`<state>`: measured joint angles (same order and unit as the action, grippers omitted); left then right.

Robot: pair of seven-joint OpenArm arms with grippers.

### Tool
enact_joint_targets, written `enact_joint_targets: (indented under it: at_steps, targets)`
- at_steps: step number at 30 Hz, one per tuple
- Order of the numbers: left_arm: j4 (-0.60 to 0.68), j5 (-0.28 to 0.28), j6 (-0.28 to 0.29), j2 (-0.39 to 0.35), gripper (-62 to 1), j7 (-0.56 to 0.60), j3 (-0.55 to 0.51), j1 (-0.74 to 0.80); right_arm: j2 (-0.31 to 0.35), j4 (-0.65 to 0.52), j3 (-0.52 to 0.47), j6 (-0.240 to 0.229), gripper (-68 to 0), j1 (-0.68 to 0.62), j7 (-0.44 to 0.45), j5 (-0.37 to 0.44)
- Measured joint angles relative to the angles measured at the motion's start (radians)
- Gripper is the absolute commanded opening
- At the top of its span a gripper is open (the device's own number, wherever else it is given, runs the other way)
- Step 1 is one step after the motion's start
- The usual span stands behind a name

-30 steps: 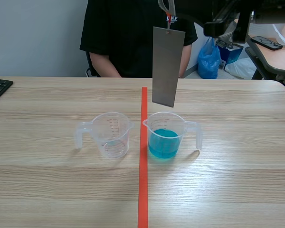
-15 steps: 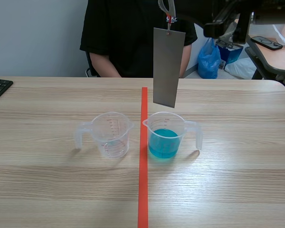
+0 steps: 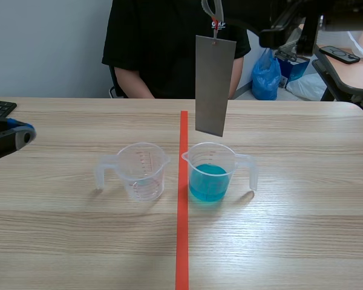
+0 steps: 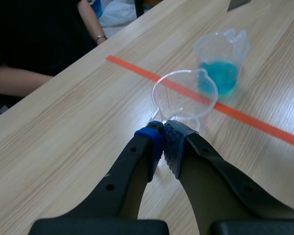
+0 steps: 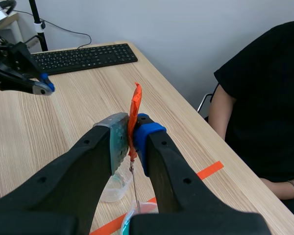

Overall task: Do the redox reaction experiment.
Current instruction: 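Raise the plate and point at it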

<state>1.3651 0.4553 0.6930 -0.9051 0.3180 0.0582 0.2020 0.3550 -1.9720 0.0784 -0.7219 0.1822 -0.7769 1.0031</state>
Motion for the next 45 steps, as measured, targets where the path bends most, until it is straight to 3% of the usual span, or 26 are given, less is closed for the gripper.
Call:
enact_joint_targets:
  at_steps: [10, 15, 21, 36, 45]
  targets:
    - [-0.074, 0.018, 0.0, 0.172, -57.8, -0.169, 0.275, -0.3, 0.0, 0.0, 0.0, 0.0, -66.0, 0.0, 0.0, 0.0]
    - [-0.126, 0.028, 0.0, 0.232, -57.8, -0.206, 0.357, -0.392, 0.0, 0.0, 0.0, 0.0, -66.0, 0.0, 0.0, 0.0]
    - [-0.189, 0.098, 0.0, 0.28, -57.7, -0.236, 0.401, -0.489, 0.0, 0.0, 0.0, 0.0, -66.0, 0.0, 0.0, 0.0]
    - [-0.216, 0.096, 0.002, 0.418, -57.7, -0.283, 0.46, -0.533, 0.0, 0.0, 0.0, 0.0, -66.0, 0.0, 0.0, 0.0]
    - [-0.216, 0.096, 0.002, 0.464, -57.7, -0.29, 0.46, -0.538, 0.0, 0.0, 0.0, 0.0, -66.0, 0.0, 0.0, 0.0]
